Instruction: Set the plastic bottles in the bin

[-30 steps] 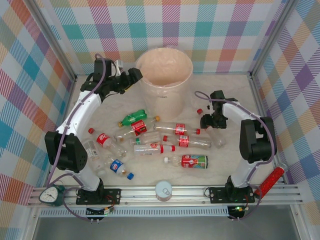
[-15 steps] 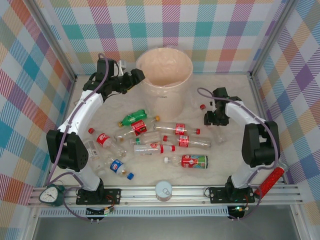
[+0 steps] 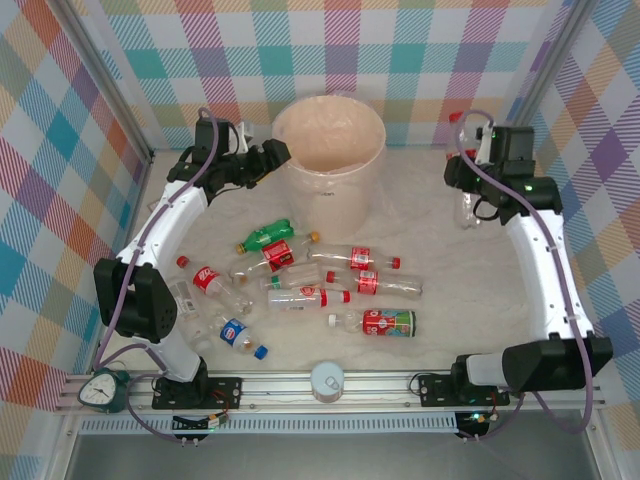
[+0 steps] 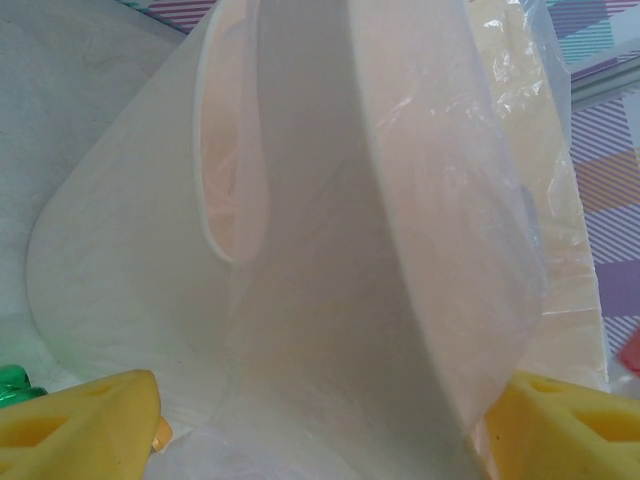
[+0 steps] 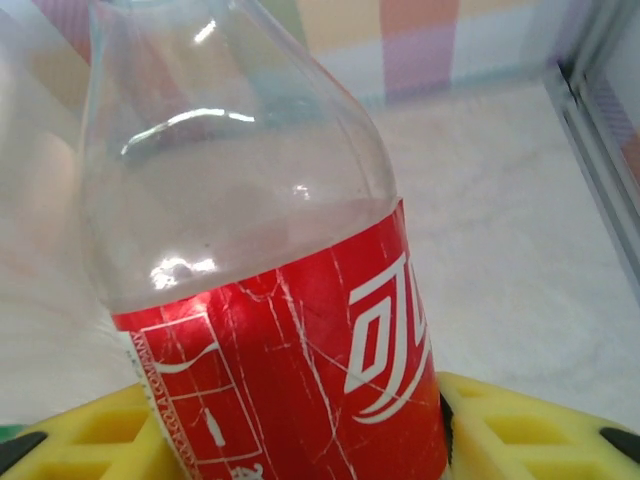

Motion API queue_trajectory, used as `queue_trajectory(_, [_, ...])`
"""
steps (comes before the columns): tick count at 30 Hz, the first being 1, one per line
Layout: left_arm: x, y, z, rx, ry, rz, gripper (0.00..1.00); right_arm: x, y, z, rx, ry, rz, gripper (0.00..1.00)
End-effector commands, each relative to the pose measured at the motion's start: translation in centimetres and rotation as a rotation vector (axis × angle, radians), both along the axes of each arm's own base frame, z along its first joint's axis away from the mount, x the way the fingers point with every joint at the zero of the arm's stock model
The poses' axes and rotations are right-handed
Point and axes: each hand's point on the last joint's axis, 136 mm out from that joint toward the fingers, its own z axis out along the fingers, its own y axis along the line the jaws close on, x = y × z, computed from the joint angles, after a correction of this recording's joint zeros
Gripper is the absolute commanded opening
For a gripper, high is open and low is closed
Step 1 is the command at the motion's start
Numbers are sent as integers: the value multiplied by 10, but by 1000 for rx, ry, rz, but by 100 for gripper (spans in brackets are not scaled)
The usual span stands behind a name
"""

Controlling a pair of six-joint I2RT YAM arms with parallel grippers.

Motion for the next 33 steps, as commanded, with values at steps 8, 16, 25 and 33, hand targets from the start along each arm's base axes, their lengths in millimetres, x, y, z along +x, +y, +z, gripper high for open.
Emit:
queue_trajectory(8, [-1,-9,-15,-8,25,-40,82,25,86,111,323,-248,293,52])
queue_trajectory(16, [-1,-11,-25,-4,47,-52,82,43,158,128,335,-286,459,52])
queue_trajectory(25, [-1,-18,-36,2,68,-79,81,62,217,126,316,-287,587,51])
queue_trajectory(33, [-2,-22,-41,10,78,-95,82,95,253,85,303,-196,658,51])
